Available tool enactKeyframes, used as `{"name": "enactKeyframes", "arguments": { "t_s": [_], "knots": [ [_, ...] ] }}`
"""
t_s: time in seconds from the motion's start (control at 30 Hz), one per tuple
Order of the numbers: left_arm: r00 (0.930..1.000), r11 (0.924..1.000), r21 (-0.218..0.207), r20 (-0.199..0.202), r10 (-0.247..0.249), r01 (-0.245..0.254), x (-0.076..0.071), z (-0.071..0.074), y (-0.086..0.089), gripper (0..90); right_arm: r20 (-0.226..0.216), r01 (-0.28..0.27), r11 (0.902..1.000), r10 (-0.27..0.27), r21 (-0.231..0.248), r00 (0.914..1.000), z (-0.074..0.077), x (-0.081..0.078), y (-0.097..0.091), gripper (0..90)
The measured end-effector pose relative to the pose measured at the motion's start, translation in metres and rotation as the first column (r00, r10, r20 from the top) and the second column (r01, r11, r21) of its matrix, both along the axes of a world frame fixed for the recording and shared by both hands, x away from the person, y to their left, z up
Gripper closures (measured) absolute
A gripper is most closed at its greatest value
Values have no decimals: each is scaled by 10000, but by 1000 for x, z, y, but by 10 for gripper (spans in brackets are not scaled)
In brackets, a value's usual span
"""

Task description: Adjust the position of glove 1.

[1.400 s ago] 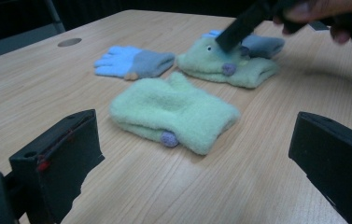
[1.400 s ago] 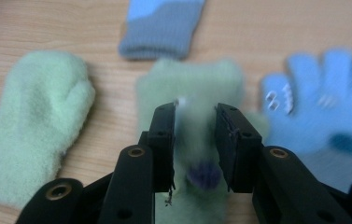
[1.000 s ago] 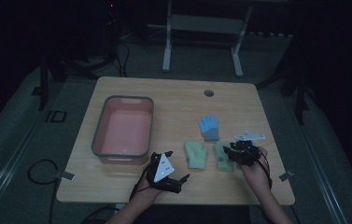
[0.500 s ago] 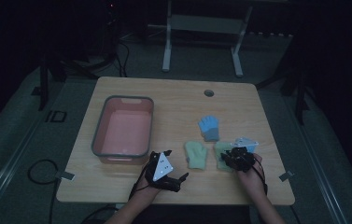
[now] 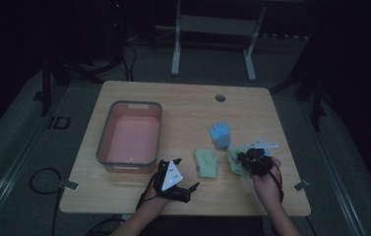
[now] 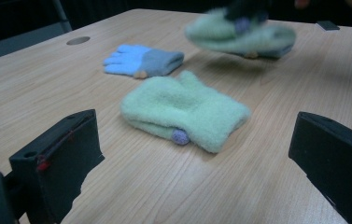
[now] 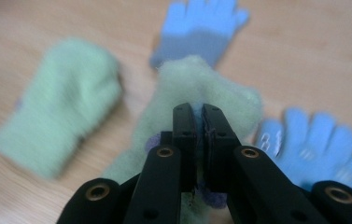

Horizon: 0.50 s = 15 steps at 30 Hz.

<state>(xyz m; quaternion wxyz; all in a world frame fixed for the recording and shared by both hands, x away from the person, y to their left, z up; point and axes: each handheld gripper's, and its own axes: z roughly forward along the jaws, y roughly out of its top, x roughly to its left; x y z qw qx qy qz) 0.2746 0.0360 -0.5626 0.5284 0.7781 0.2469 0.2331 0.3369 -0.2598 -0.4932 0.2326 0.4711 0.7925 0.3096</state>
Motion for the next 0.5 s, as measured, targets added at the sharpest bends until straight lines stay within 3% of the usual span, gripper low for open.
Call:
{"name": "enactKeyframes", "arguments": {
  "t_s": [0.13,0.27,0.5],
  "knots": [
    [10000,10000,34,8,-8,8,0,0,0,24,437,-276,9994,267,217,9987,24,-2,12,854],
    [10000,10000,-7,10,11,-11,0,0,0,25,662,-438,9977,403,520,9970,36,-3,29,854],
    [10000,10000,-58,34,-69,69,-1,1,1,24,542,-1397,9895,1377,358,9890,30,-3,62,854]
  ]
}}
